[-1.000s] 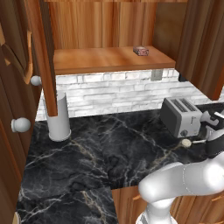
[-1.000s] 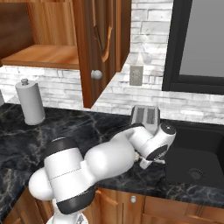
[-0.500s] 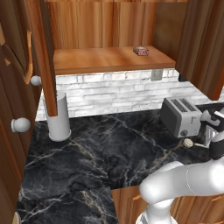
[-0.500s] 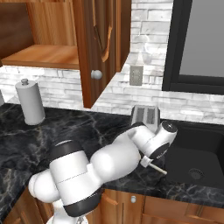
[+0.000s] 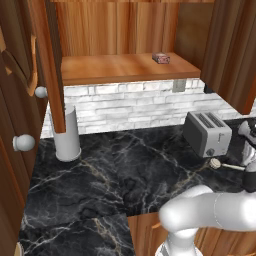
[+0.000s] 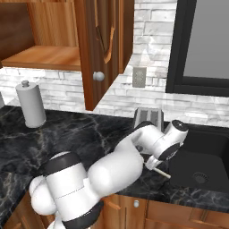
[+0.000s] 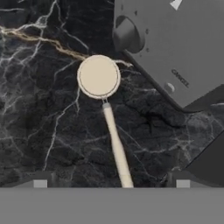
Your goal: Locate and retrieve the dish brush and bar soap from the cabinet. Place them next to the sink.
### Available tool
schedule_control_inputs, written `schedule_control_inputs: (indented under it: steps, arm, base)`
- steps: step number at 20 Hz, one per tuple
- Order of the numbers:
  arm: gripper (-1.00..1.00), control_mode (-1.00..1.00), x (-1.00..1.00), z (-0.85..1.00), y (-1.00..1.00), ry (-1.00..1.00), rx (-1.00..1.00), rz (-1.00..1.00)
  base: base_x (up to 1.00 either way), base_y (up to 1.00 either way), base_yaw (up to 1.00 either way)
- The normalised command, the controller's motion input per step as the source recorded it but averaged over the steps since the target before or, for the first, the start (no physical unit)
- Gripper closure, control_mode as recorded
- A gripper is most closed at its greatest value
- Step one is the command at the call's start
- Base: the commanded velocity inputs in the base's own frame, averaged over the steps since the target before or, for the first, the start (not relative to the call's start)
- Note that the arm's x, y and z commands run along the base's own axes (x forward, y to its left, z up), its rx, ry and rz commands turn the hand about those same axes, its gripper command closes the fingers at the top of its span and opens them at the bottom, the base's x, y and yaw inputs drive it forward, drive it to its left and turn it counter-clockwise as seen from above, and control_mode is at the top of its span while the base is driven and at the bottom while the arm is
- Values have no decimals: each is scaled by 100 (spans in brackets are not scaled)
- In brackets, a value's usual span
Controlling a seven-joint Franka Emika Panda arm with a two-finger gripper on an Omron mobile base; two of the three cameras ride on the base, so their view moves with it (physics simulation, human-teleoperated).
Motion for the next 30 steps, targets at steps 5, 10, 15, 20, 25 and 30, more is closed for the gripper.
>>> schedule_control_inputs:
  steps: [5,10,15,20,25,30]
  arm:
    - [-100,-100,-98,12,4,-6,0,-11]
    - [-100,-100,-97,1,30,-3,0,-12]
    - [-100,-100,-36,0,30,5,0,-28]
    - [-100,-100,-5,21,8,8,0,-36]
    - [-100,-100,-23,13,9,-15,5,-33]
    - [-100,-100,-29,7,10,-26,2,-16]
  base:
    - [0,0,0]
    - [0,0,0]
    - [0,0,0]
    - [0,0,0]
    - [0,0,0]
    - [0,0,0]
